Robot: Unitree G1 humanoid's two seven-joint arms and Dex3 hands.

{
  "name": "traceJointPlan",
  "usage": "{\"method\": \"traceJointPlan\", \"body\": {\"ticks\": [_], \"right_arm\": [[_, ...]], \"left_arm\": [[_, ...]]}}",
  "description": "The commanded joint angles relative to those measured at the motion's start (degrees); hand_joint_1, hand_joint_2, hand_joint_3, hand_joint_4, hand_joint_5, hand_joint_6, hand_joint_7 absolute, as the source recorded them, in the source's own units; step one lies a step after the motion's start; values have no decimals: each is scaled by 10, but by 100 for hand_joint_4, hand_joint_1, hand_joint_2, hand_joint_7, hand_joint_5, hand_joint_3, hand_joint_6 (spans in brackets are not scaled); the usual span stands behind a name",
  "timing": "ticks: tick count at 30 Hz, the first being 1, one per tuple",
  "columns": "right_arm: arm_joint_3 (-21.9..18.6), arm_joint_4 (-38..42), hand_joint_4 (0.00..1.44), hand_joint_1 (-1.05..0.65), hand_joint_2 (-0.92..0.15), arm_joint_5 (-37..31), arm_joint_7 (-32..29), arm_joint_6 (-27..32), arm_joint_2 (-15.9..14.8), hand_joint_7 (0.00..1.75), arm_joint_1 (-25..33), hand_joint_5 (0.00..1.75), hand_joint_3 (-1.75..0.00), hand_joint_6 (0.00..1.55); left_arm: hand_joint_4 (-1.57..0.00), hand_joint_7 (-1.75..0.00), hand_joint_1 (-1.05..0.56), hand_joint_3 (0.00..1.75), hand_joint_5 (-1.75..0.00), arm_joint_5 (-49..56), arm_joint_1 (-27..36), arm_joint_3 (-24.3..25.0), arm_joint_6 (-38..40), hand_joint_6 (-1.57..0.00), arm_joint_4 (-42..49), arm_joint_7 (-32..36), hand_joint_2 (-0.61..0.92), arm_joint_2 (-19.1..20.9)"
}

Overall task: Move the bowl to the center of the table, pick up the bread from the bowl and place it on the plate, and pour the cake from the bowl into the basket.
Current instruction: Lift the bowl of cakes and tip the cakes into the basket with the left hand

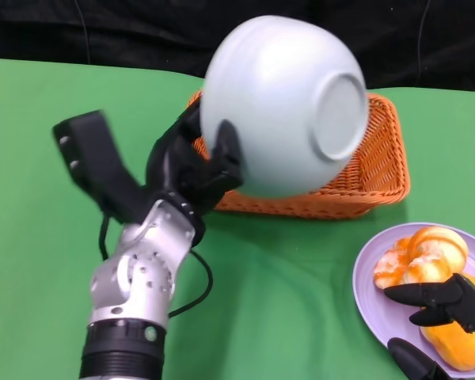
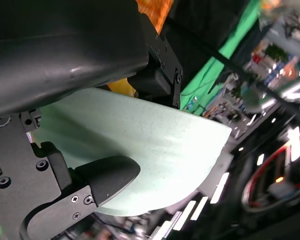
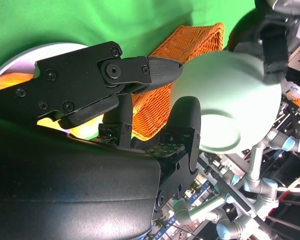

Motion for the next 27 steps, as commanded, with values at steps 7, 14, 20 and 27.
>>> {"method": "traceJointPlan", "body": {"ticks": [7, 14, 20, 27], "right_arm": [[24, -15, 40, -43, -92, -4, 14, -45, -12, 94, 12, 120, -36, 35], [23, -13, 40, -42, -92, -5, 13, -49, -12, 94, 15, 120, -35, 35], [24, -14, 40, -42, -92, -9, 13, -46, -12, 95, 15, 119, -35, 35], [24, -17, 40, -43, -92, -10, 14, -45, -12, 95, 19, 118, -35, 35]], "left_arm": [[-112, -175, -19, 170, -175, -79, -73, 45, 11, -90, 46, 20, 30, -30], [-112, -175, -25, 171, -175, -141, -90, 67, -2, -89, 80, -2, 31, -46], [-112, -175, -29, 175, -175, -182, -102, 79, -10, -91, 116, -48, 26, -42], [-112, -175, -32, 175, -175, -235, -120, 101, -9, -90, 164, -110, 22, -44]]}}
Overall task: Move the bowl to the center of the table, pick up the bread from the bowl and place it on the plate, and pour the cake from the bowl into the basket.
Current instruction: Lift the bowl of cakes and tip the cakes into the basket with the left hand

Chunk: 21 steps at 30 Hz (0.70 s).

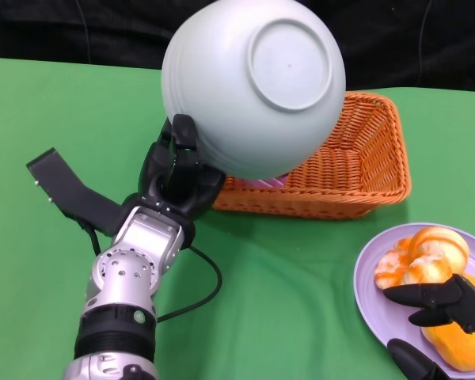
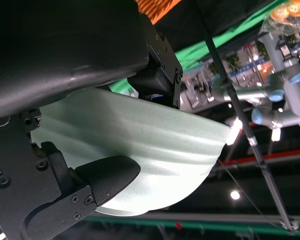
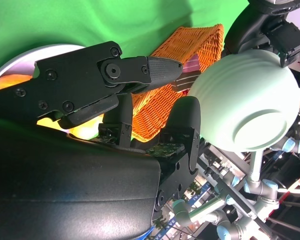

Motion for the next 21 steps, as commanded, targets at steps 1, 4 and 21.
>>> {"method": "traceJointPlan", "body": {"ticks": [1, 4, 21], "right_arm": [[23, -18, 40, -43, -92, -12, 11, -45, -12, 95, 18, 118, -35, 35], [22, -18, 40, -43, -92, -11, 11, -46, -12, 95, 19, 118, -36, 36], [24, -18, 40, -42, -92, -13, 9, -45, -10, 95, 19, 118, -36, 35]], "left_arm": [[-112, -175, -33, 175, -175, -16, -71, 10, -12, -90, 15, -22, 21, -56], [-112, -175, -33, 175, -175, -19, -74, 9, -15, -90, 19, -24, 20, -58], [-113, -175, -32, 175, -175, 12, -67, -13, -37, -90, 10, -35, 22, -44]]}}
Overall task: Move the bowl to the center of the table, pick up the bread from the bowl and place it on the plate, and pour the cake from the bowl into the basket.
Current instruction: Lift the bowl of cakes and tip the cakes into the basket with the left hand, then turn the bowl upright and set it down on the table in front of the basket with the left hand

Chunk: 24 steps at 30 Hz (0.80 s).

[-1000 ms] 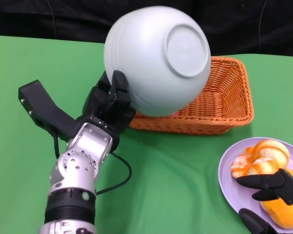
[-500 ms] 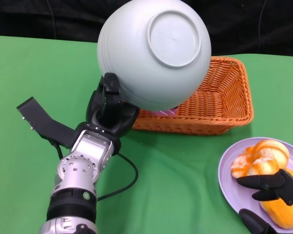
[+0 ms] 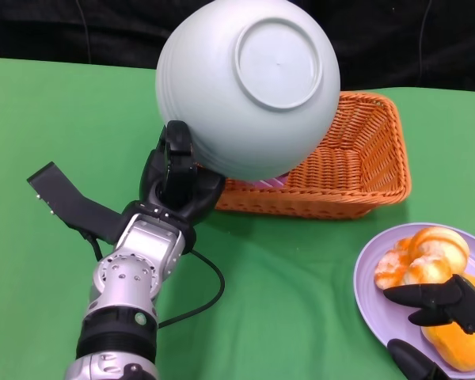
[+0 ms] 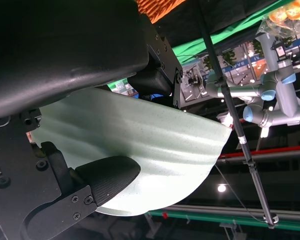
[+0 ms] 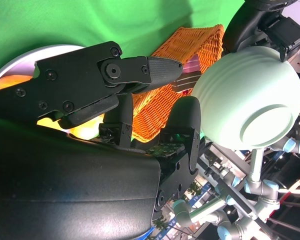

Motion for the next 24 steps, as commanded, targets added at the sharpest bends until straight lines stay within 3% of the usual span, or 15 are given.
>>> {"method": "traceJointPlan", "body": {"ticks": [1, 12, 21, 24], "right_arm": [[25, -18, 40, -42, -92, -13, 9, -44, -9, 95, 17, 118, -36, 35], [23, -17, 39, -42, -92, -5, 14, -44, -11, 96, 16, 119, -37, 34], [23, -12, 39, -41, -92, -9, 15, -43, -10, 97, 9, 121, -36, 34], [23, -8, 39, -42, -92, -11, 12, -44, -10, 98, 8, 121, -36, 34]], "left_arm": [[-113, -175, -32, 175, -175, 29, -61, -21, -22, -91, -23, -17, 22, -38], [-111, -175, -19, 173, -175, 146, 2, -86, -74, -92, -106, -27, 27, -10], [-110, -170, -11, 172, -175, 260, 49, -137, -176, -91, -148, -96, 25, 22], [-108, -169, -12, 166, -175, 326, 72, -166, -251, -91, -163, -128, 26, 53]]}}
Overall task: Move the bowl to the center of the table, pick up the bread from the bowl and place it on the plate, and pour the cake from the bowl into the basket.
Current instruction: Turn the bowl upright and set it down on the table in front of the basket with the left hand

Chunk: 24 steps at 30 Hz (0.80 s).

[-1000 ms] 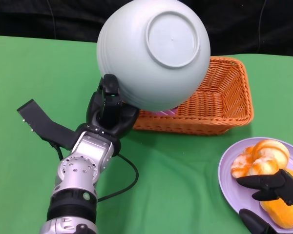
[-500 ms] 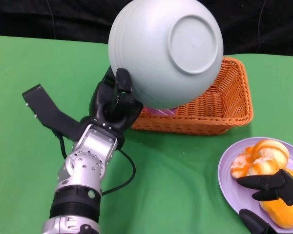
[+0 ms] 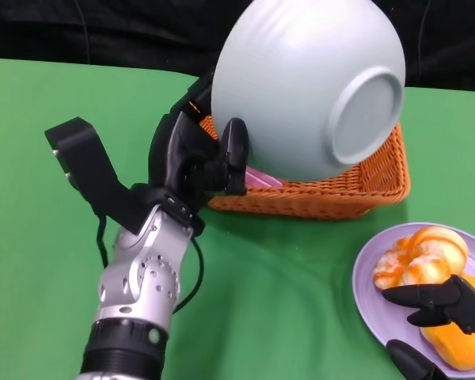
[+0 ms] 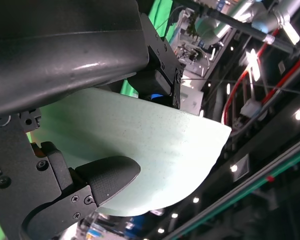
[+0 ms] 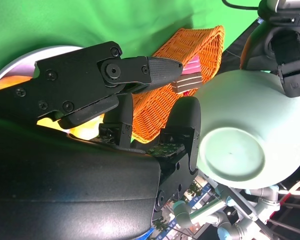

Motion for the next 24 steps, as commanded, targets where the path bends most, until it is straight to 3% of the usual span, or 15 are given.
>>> {"method": "traceJointPlan", "body": {"ticks": [1, 4, 8, 13, 24], "right_arm": [[22, -9, 38, -42, -92, -12, 8, -45, -10, 98, 9, 121, -36, 34], [22, -9, 38, -42, -92, -12, 8, -45, -10, 98, 9, 121, -36, 34], [23, -12, 38, -42, -92, -8, 7, -46, -8, 98, 11, 121, -37, 33], [20, -11, 38, -40, -92, -5, -1, -57, -8, 98, 9, 123, -36, 33], [17, -7, 29, -40, -92, -4, -34, -74, -6, 102, 0, 132, -41, 29]], "left_arm": [[-108, -169, -12, 164, -175, 49, 16, -19, -68, -91, -24, -32, 26, 31], [-108, -168, -12, 163, -175, 55, 18, -19, -79, -91, -21, -35, 27, 31], [-107, -161, -13, 169, -175, 174, 71, -56, -214, -96, -65, -30, 22, 89], [-108, -165, -9, 170, -175, 249, 97, -64, -354, -95, -61, -9, 23, 131], [-109, -174, -5, 175, -175, 385, 111, -69, -596, -90, -21, 56, 13, 233]]}}
